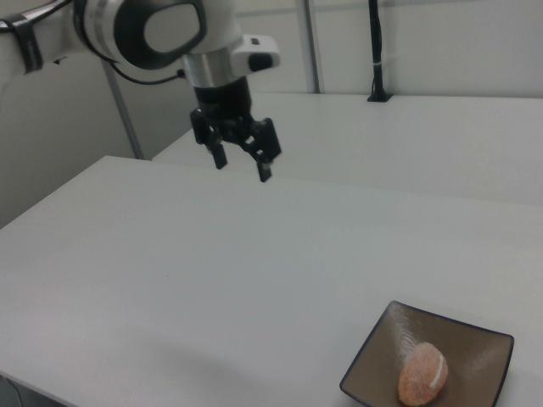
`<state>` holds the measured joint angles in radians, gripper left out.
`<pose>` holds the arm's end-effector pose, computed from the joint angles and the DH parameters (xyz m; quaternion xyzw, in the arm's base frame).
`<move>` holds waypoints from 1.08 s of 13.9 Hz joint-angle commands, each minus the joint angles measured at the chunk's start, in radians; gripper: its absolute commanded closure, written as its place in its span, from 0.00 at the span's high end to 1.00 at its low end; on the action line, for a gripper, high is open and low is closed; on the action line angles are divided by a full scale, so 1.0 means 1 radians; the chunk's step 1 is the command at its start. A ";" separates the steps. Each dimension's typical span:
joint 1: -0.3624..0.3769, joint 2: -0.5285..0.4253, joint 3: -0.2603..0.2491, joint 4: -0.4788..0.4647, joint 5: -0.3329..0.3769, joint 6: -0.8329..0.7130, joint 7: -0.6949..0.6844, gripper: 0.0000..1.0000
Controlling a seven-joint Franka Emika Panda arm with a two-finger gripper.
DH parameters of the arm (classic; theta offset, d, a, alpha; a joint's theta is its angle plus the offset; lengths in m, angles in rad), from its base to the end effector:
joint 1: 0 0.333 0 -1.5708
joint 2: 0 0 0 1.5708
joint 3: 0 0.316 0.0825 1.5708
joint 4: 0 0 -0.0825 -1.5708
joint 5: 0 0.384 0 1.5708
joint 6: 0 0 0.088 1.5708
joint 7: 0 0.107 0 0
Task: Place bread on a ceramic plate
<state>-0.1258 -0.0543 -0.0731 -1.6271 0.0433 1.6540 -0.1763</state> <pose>0.5357 -0.1048 0.6353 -0.9988 0.0122 -0.0442 0.0156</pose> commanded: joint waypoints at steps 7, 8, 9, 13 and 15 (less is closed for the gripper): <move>0.130 -0.009 0.105 -0.019 0.017 -0.014 0.101 1.00; 0.149 -0.007 0.105 -0.023 0.018 -0.008 0.095 1.00; 0.170 -0.006 0.105 -0.036 0.020 0.019 0.090 1.00; 0.187 0.011 0.099 -0.054 0.017 0.102 -0.013 1.00; 0.187 0.013 0.098 -0.054 0.017 0.101 -0.020 1.00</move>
<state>0.0499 -0.0374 0.0377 -1.6637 0.0438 1.7278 -0.1435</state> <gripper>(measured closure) 0.000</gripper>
